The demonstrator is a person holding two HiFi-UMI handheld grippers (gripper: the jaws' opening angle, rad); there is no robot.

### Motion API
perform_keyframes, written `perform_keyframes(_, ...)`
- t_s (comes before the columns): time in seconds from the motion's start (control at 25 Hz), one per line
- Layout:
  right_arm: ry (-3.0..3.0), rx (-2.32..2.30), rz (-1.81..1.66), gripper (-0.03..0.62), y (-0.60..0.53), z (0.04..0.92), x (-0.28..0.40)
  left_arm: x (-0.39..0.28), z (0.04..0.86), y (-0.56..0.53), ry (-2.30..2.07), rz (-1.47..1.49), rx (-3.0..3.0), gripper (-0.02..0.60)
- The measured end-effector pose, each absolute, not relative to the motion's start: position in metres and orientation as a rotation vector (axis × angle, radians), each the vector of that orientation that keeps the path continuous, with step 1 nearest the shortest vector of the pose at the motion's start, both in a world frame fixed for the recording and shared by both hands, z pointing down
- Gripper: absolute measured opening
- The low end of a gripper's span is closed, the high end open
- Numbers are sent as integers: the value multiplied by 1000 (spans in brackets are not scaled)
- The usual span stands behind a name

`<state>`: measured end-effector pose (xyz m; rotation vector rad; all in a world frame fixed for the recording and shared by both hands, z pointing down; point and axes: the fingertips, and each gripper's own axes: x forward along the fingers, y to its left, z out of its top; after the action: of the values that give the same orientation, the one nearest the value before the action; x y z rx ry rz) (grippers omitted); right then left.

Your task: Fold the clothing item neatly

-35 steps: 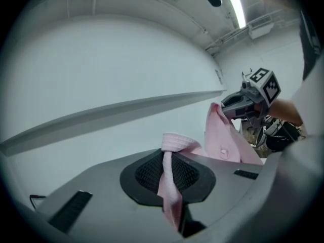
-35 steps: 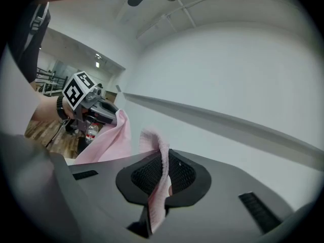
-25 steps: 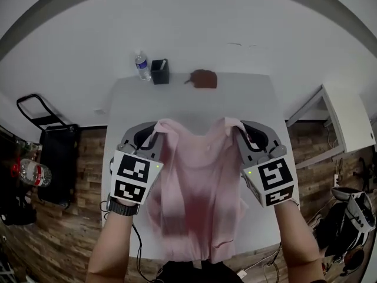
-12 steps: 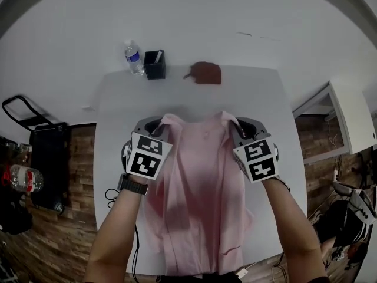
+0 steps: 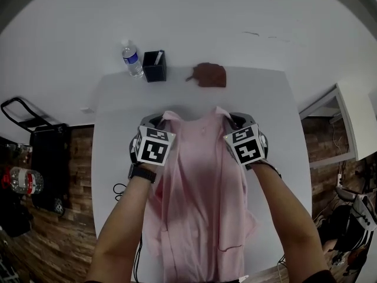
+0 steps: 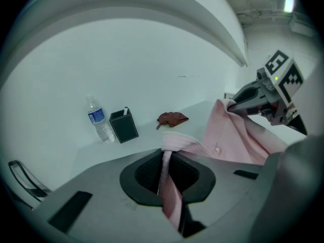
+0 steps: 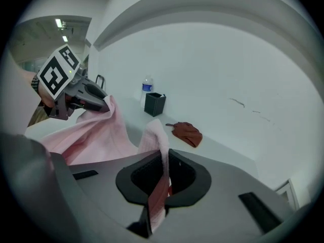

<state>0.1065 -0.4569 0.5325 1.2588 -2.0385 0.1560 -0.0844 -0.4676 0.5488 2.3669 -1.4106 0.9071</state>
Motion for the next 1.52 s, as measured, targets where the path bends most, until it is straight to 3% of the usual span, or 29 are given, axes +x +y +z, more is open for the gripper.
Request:
perform_keyframes(0.56, -2024, 1194, 230, 26, -493, 602, 106, -75, 612, -498, -1374, 873, 2276, 21)
perform_keyframes(0.72, -2089, 1205, 230, 57, -497, 602, 105, -72, 611, -498, -1318, 783, 2308, 155)
perform_keyframes(0.8, -2133, 1212, 219, 122, -501, 591, 105, -75, 602, -500, -1294, 741, 2334, 183)
perform_keyframes(0.92, -2179, 1196, 213, 142, -502, 575, 104, -78, 588, -501, -1245, 693, 2357, 198)
perform_keyframes(1.08, -2149, 1175, 275, 142, -500, 572, 108, -81, 585, -502, -1190, 808, 2309, 199)
perform_keyframes(1.32, -1953, 835, 230, 141, -467, 597, 99, -92, 606, -488, -1015, 1223, 2244, 193)
perform_keyframes(1.52, -2000, 895, 231, 142, -463, 587, 105, -105, 603, -476, -1033, 1148, 2226, 173)
